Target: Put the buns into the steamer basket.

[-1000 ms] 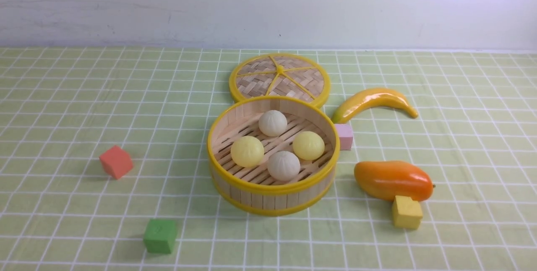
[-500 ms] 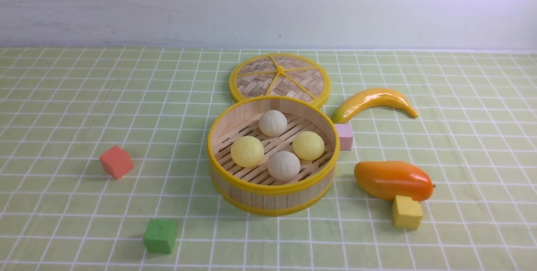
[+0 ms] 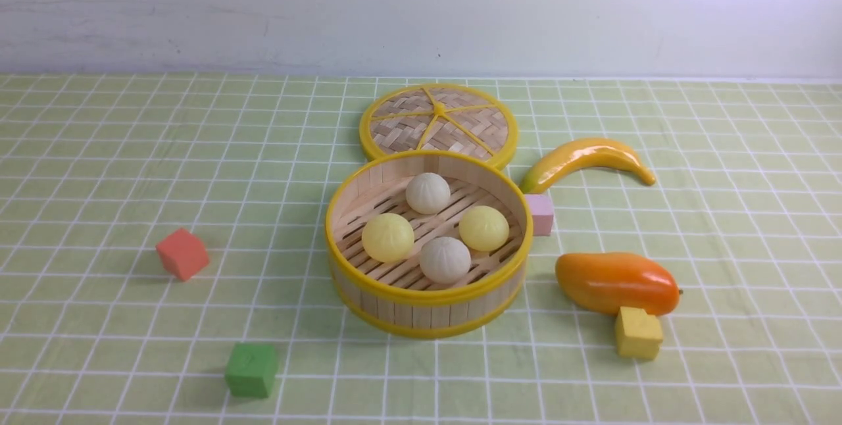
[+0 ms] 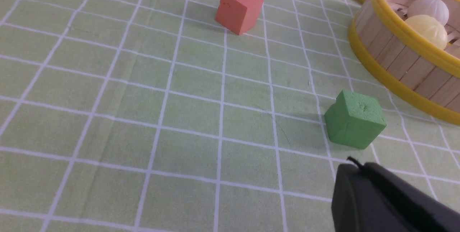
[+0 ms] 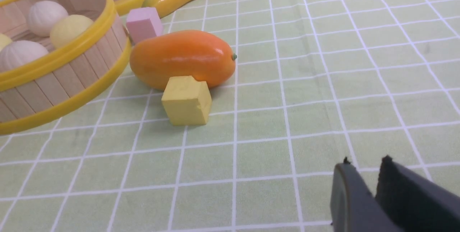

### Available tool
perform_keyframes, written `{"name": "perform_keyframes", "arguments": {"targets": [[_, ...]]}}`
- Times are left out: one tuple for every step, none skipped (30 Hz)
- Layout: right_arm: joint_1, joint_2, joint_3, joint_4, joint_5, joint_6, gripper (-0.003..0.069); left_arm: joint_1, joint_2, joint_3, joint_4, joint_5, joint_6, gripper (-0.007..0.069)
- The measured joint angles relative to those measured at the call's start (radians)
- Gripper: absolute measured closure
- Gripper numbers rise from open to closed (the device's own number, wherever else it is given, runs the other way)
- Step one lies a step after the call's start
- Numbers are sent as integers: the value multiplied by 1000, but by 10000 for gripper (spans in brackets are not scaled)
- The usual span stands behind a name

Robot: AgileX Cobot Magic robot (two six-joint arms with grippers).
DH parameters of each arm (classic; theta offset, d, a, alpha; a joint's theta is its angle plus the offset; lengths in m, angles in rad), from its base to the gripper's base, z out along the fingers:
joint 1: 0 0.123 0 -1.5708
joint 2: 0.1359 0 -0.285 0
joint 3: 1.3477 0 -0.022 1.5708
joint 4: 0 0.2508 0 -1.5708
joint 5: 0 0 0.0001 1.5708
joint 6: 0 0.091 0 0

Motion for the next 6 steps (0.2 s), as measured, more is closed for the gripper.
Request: {"name": "perform_keyframes", "arguments": {"targets": [[0, 0, 0, 0, 0, 0, 535, 0, 0, 0, 0, 0, 0, 637], [0, 0, 0, 0, 0, 0, 535, 0, 0, 0, 0, 0, 0, 637], [0, 0, 0, 0, 0, 0, 533, 0, 0, 0, 0, 0, 0, 637], [0, 0, 0, 0, 0, 0, 532, 0, 0, 0, 0, 0, 0, 637], [0, 0, 0, 0, 0, 0, 532, 0, 0, 0, 0, 0, 0, 637], [0, 0, 0, 0, 0, 0, 531, 0, 0, 0, 0, 0, 0, 637]]}}
